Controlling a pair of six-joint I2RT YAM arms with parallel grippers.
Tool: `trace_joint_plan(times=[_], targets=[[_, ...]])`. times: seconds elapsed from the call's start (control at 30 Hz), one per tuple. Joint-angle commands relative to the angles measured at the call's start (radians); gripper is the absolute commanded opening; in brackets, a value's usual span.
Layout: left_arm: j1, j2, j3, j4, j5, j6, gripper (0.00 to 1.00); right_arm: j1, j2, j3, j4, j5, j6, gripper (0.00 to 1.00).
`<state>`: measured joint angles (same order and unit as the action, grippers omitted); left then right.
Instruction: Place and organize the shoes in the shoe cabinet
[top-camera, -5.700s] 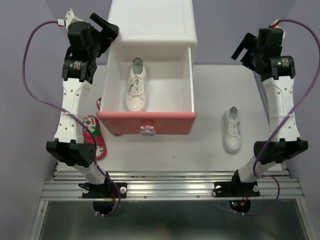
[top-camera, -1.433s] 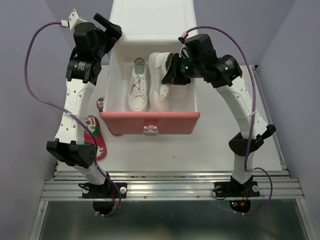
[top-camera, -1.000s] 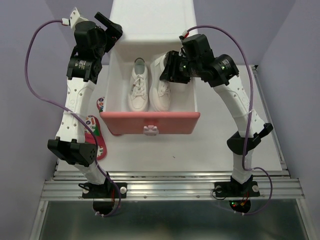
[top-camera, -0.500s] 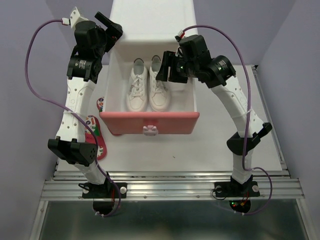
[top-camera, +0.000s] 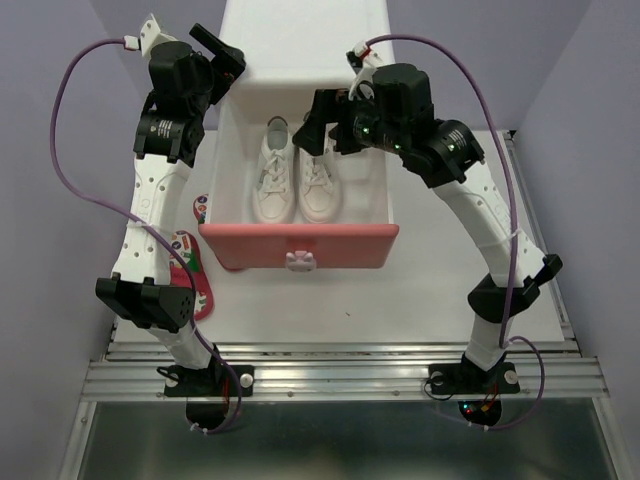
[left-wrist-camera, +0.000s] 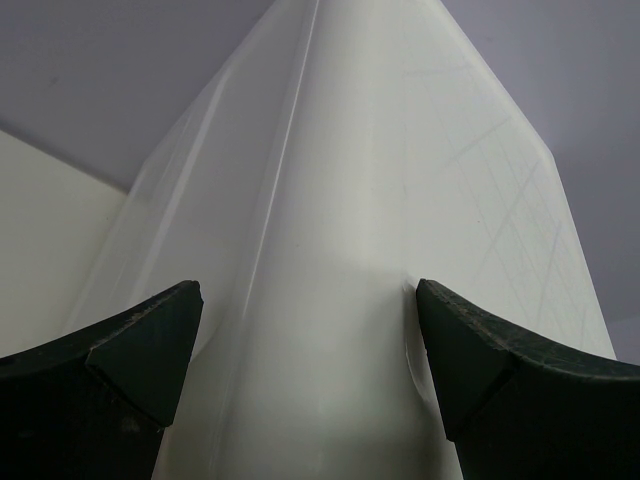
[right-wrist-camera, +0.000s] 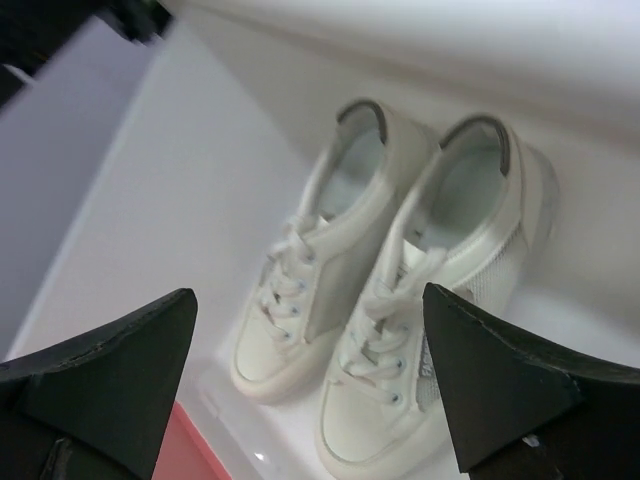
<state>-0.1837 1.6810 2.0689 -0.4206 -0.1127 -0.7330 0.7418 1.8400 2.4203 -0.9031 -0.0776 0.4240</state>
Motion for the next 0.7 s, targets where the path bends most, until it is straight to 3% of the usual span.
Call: trace_joint_plan(times=[0.0,0.2,0.33,0.43,0.67], targets=[[-0.011,0.098,-0.069,-0.382,0.013,0.112,0.97,0.008,-0.087,0.017,0.294,-0.105,-0.045,1.00],[-0.011,0.091,-0.041,-0.380,0.004,0.095,0.97,0.008,-0.110,0.017,0.505,0.014,-0.137,1.00],[-0.011,0.092,0.017,-0.389,-0.001,0.090,0.97,-0.001,-0.036,0.103,0.533,0.073,-0.192,1.00],[-0.011,0.097,0.069,-0.405,-0.007,0.101,0.97,-0.039,0.016,0.158,0.570,0.102,-0.165,1.00],[-0.010,0.057,0.122,-0.429,-0.018,0.124,0.98,-0.153,0.079,0.109,0.642,0.154,-0.120,1.00]])
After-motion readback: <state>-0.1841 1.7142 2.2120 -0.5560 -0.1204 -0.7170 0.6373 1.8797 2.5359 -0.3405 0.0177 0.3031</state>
